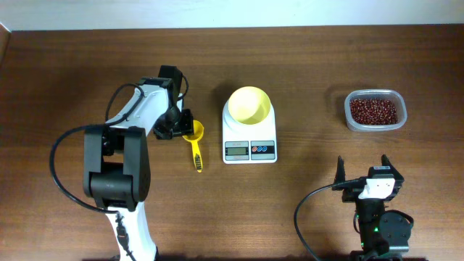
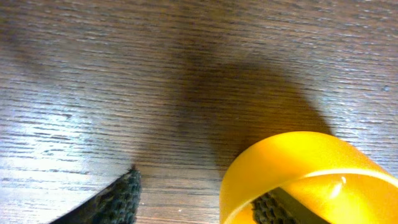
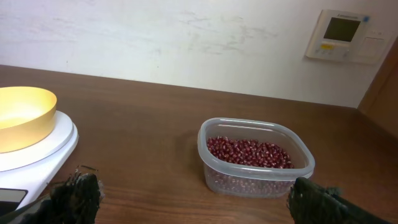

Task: Scoop item into bowl and weigh 50g on scale
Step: 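Lift the yellow scoop off the table with the left gripper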

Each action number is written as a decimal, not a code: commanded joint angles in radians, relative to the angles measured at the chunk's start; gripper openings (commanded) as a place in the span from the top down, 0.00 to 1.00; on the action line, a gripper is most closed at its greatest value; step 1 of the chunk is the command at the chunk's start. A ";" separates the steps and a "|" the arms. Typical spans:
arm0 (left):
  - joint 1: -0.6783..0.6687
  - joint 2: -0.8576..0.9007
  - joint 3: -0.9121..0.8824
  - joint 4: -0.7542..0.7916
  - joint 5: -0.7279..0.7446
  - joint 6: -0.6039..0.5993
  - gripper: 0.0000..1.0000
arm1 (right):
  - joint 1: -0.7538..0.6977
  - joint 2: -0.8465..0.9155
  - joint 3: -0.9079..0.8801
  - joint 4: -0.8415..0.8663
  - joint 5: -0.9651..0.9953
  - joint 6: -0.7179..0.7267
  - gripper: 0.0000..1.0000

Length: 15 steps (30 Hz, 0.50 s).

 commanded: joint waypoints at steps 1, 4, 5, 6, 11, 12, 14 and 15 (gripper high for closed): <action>0.002 0.041 -0.002 0.000 -0.034 -0.008 0.50 | 0.008 -0.006 -0.005 -0.007 -0.008 -0.006 0.01; 0.002 0.041 -0.002 0.002 -0.034 -0.008 0.67 | 0.008 -0.006 -0.005 -0.007 -0.008 -0.006 0.01; 0.002 0.041 -0.002 0.002 -0.034 -0.008 0.72 | 0.008 -0.006 -0.005 -0.007 -0.008 -0.006 0.01; 0.002 0.041 -0.002 0.002 -0.034 -0.008 0.75 | 0.008 -0.006 -0.005 -0.007 -0.008 -0.006 0.01; 0.002 0.041 -0.002 0.002 -0.034 -0.008 0.93 | 0.008 -0.006 -0.005 -0.007 -0.008 -0.006 0.01; 0.002 0.041 -0.002 0.002 -0.035 -0.008 1.00 | 0.008 -0.006 -0.005 -0.007 -0.008 -0.006 0.01; 0.002 0.041 -0.002 0.003 -0.035 -0.008 1.00 | 0.008 -0.006 -0.005 -0.007 -0.008 -0.006 0.01; 0.002 0.041 -0.002 0.002 -0.035 -0.008 1.00 | 0.008 -0.006 -0.005 -0.007 -0.008 -0.006 0.01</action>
